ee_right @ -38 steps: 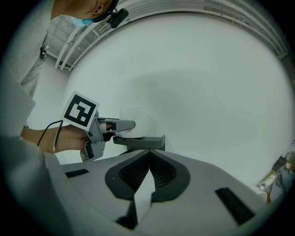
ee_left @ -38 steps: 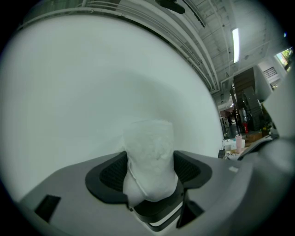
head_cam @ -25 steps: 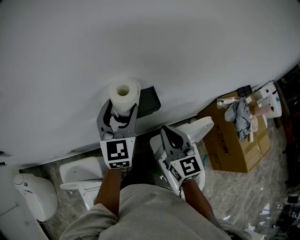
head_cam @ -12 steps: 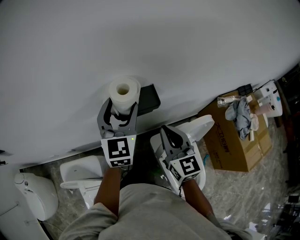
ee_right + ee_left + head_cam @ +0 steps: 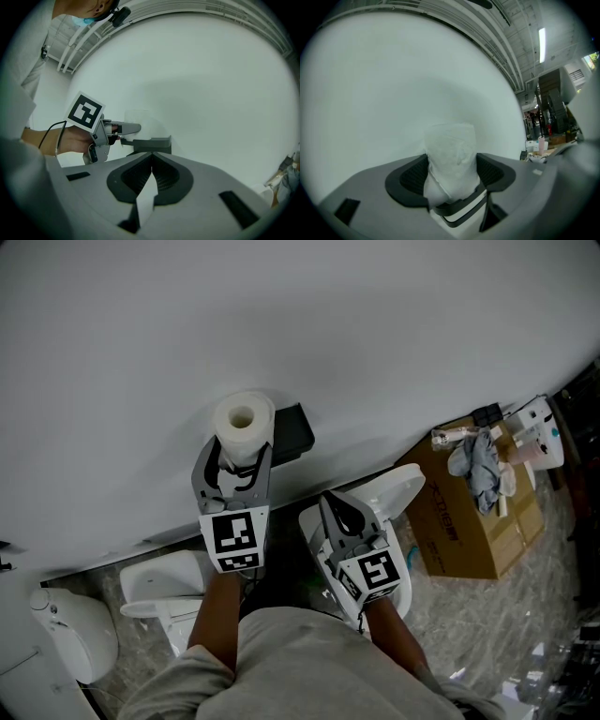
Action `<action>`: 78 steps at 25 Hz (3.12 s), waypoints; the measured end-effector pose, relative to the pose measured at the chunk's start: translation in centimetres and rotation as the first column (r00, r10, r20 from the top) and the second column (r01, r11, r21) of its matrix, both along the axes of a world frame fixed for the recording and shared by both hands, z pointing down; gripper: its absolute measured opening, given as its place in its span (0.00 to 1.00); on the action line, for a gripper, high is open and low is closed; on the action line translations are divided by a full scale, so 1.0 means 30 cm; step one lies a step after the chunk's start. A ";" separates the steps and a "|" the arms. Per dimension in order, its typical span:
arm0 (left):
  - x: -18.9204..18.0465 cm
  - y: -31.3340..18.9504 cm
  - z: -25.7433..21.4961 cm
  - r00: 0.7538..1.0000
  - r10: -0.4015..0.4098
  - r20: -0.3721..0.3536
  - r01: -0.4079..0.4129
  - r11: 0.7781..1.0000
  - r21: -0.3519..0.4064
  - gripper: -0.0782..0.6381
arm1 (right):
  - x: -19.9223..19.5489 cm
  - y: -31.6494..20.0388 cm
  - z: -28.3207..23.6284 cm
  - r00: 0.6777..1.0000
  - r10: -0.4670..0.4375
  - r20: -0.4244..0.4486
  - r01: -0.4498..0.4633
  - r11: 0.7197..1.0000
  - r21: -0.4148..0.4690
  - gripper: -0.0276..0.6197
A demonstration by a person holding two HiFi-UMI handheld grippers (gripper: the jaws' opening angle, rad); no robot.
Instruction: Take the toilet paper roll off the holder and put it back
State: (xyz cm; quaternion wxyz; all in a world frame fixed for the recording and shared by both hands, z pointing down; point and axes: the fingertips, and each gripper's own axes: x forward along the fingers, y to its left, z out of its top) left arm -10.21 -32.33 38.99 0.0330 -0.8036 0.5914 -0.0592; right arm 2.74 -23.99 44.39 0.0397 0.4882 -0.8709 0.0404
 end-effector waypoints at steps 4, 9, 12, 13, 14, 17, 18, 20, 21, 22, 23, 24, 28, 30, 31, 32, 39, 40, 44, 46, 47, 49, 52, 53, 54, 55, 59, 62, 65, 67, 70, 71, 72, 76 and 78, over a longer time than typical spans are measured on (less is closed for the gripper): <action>0.000 0.014 0.001 1.000 0.001 -0.006 -0.001 1.000 -0.006 0.56 | 0.004 0.017 0.003 1.000 0.002 0.000 -0.002 1.000 0.002 0.05; 0.008 0.029 0.000 1.000 0.000 -0.004 0.000 1.000 -0.010 0.56 | 0.018 0.034 -0.001 1.000 0.004 0.002 -0.004 1.000 0.005 0.05; 0.009 0.041 0.003 1.000 -0.001 -0.001 0.001 1.000 -0.013 0.56 | 0.021 0.048 0.003 1.000 0.006 0.006 -0.006 1.000 0.006 0.05; 0.009 0.045 0.004 1.000 -0.001 -0.001 0.001 1.000 -0.014 0.56 | 0.023 0.052 0.003 1.000 0.008 0.006 -0.008 1.000 0.005 0.05; 0.011 0.049 0.004 1.000 -0.001 0.000 0.001 1.000 -0.015 0.56 | 0.026 0.056 0.003 1.000 0.010 0.006 -0.010 1.000 0.005 0.05; 0.017 0.060 0.005 1.000 -0.002 0.003 0.002 1.000 -0.017 0.56 | 0.034 0.069 -0.001 1.000 0.014 0.010 -0.014 1.000 0.009 0.05; 0.017 0.064 0.006 1.000 -0.003 0.004 0.003 1.000 -0.018 0.56 | 0.036 0.073 -0.001 1.000 0.016 0.012 -0.016 1.000 0.011 0.05; 0.016 0.073 0.009 1.000 -0.007 0.007 0.007 1.000 -0.020 0.56 | 0.041 0.083 -0.002 1.000 0.021 0.015 -0.021 1.000 0.013 0.05; 0.015 0.079 0.011 1.000 -0.010 0.007 0.010 1.000 -0.021 0.56 | 0.043 0.088 -0.004 1.000 0.022 0.016 -0.022 1.000 0.014 0.05; 0.015 0.086 0.011 1.000 -0.012 0.007 0.012 1.000 -0.023 0.56 | 0.044 0.095 -0.009 1.000 0.021 0.018 -0.021 1.000 0.014 0.05; 0.015 0.093 0.012 1.000 -0.014 0.008 0.014 1.000 -0.024 0.56 | 0.043 0.103 -0.015 1.000 0.019 0.019 -0.019 1.000 0.013 0.05; 0.015 0.100 0.011 1.000 -0.015 0.008 0.016 1.000 -0.025 0.56 | 0.042 0.110 -0.023 1.000 0.017 0.019 -0.017 1.000 0.011 0.05; 0.017 0.130 0.013 1.000 -0.016 0.018 0.017 0.999 -0.031 0.56 | 0.046 0.134 -0.034 0.999 0.021 0.031 -0.022 0.999 0.025 0.05; 0.017 0.145 0.015 1.000 -0.017 0.020 0.018 0.999 -0.034 0.56 | 0.051 0.144 -0.034 0.999 0.026 0.037 -0.027 0.999 0.035 0.05; 0.017 0.152 0.016 1.000 -0.018 0.021 0.019 0.999 -0.035 0.56 | 0.052 0.150 -0.036 0.999 0.027 0.039 -0.028 0.999 0.038 0.05; 0.017 0.161 0.017 1.000 -0.018 0.021 0.019 0.999 -0.036 0.56 | 0.052 0.158 -0.041 0.999 0.026 0.039 -0.028 0.999 0.041 0.05; 0.020 0.232 0.017 1.000 -0.015 0.026 0.017 0.999 -0.041 0.56 | 0.058 0.220 -0.070 0.998 0.033 0.046 -0.036 0.997 0.067 0.05; 0.020 0.243 0.017 1.000 -0.014 0.025 0.015 0.999 -0.041 0.56 | 0.060 0.230 -0.074 0.998 0.033 0.047 -0.036 0.997 0.070 0.05; 0.026 0.291 0.021 0.999 -0.009 0.037 0.011 0.999 -0.043 0.50 | 0.064 0.268 -0.084 0.998 0.033 0.054 -0.038 0.996 0.082 0.05; 0.029 0.317 0.025 0.999 -0.011 0.045 0.013 0.999 -0.043 0.44 | 0.063 0.286 -0.093 0.998 0.032 0.051 -0.036 0.995 0.089 0.05; 0.029 0.329 0.026 0.999 -0.014 0.050 0.016 0.999 -0.042 0.40 | 0.063 0.296 -0.095 0.998 0.032 0.047 -0.037 0.995 0.090 0.05; 0.028 0.352 0.027 0.998 -0.020 0.055 0.022 0.999 -0.036 0.31 | 0.063 0.316 -0.097 0.999 0.035 0.035 -0.038 0.995 0.094 0.05; 0.032 0.388 0.026 0.998 -0.025 0.051 0.026 0.999 -0.021 0.18 | 0.069 0.349 -0.113 0.999 0.036 0.020 -0.038 0.993 0.112 0.05; 0.035 0.400 0.026 0.998 -0.027 0.050 0.028 0.999 -0.018 0.15 | 0.072 0.361 -0.123 0.999 0.035 0.017 -0.037 0.992 0.121 0.05; 0.038 0.412 0.026 0.999 -0.028 0.046 0.028 0.999 -0.017 0.13 | 0.075 0.372 -0.132 0.999 0.034 0.014 -0.036 0.991 0.130 0.05; 0.042 0.425 0.027 0.999 -0.027 0.040 0.028 0.999 -0.017 0.13 | 0.079 0.384 -0.139 0.999 0.034 0.012 -0.035 0.990 0.137 0.05; 0.059 0.487 0.019 0.999 -0.026 0.019 0.027 1.000 -0.015 0.12 | 0.101 0.429 -0.169 0.999 0.036 -0.004 -0.035 0.986 0.163 0.05; 0.067 0.548 0.001 1.000 -0.023 0.006 0.023 1.000 -0.003 0.12 | 0.121 0.463 -0.195 0.999 0.035 0.002 -0.035 0.983 0.180 0.05; 0.076 0.620 0.000 1.000 -0.016 -0.006 0.016 1.000 0.002 0.12 | 0.151 0.492 -0.213 0.999 0.046 -0.012 -0.043 0.980 0.194 0.05; 0.070 0.671 0.010 1.000 -0.022 -0.013 0.022 1.000 -0.002 0.12 | 0.154 0.521 -0.223 0.996 0.056 -0.075 -0.038 0.974 0.225 0.05; 0.047 0.738 0.023 0.999 -0.041 -0.021 0.041 0.999 -0.011 0.12 | 0.107 0.574 -0.246 0.990 0.022 -0.138 0.016 0.963 0.270 0.05; 0.042 0.757 0.024 0.999 -0.046 -0.021 0.046 0.999 -0.014 0.12 | 0.092 0.590 -0.251 0.991 0.005 -0.136 0.032 0.962 0.270 0.05; 0.039 0.776 0.024 0.999 -0.050 -0.022 0.049 0.999 -0.017 0.12 | 0.079 0.603 -0.253 0.992 -0.008 -0.129 0.043 0.963 0.268 0.05; 0.055 0.845 0.038 0.999 -0.044 -0.018 0.044 0.999 -0.025 0.12 | 0.048 0.636 -0.245 0.992 -0.026 -0.122 0.059 0.961 0.272 0.05; 0.064 0.876 0.054 0.999 -0.049 -0.009 0.049 0.998 -0.026 0.12 | 0.048 0.648 -0.231 0.992 -0.021 -0.127 0.055 0.961 0.271 0.05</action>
